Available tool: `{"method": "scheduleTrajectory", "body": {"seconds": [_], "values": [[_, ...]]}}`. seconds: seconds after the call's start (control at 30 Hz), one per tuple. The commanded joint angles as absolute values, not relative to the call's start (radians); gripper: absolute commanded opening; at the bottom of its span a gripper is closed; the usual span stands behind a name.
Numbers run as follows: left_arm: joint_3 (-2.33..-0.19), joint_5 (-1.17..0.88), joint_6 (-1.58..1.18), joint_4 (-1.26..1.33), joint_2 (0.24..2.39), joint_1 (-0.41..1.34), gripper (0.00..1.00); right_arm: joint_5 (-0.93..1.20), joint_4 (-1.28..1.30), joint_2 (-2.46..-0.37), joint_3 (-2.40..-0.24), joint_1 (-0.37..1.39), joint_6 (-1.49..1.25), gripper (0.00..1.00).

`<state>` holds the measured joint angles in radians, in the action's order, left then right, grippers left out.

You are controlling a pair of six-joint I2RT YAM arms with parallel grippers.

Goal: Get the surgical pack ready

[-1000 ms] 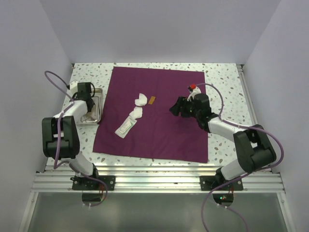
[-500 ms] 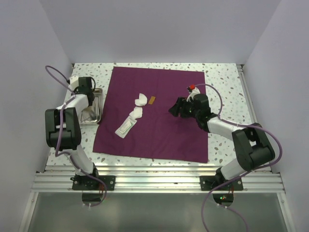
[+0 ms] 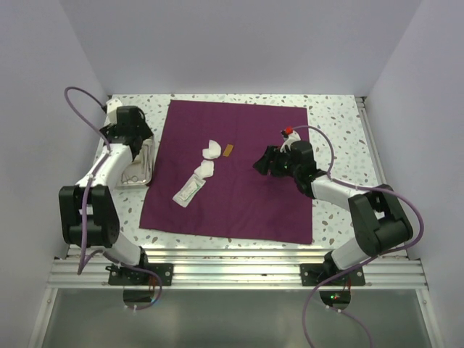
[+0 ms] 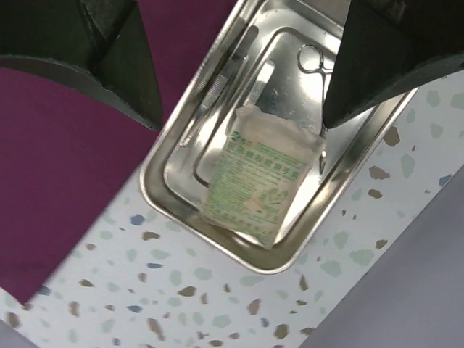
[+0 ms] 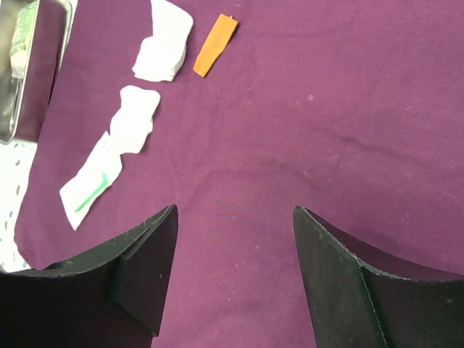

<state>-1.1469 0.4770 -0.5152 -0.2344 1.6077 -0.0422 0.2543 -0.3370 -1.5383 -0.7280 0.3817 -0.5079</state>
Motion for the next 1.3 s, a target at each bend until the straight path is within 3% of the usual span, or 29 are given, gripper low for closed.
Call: {"method": "scheduleTrajectory", "body": {"seconds": [0.0, 0.23, 0.63, 1.1, 1.27], "values": [[-1.141, 0.360, -0.407, -0.246, 1.522, 0.038, 0.95, 0.255, -0.377, -1.529, -0.724, 0.388, -0.503, 0.68], [-1.147, 0.034, -0.402, -0.114, 1.571, 0.218, 0.94, 0.241, -0.382, -1.520, -0.713, 0.394, -0.500, 0.68], [-1.192, -0.167, -0.505, 0.101, 1.825, 0.288, 0.90, 0.207, -0.377, -1.486, -0.693, 0.394, -0.483, 0.68], [-1.278, -0.189, -0.535, 0.210, 2.034, 0.304, 0.71, 0.213, -0.371, -1.483, -0.695, 0.394, -0.485, 0.68], [-1.287, -0.195, -0.540, 0.232, 2.074, 0.305, 0.59, 0.216, -0.371, -1.485, -0.696, 0.394, -0.485, 0.68]]}}
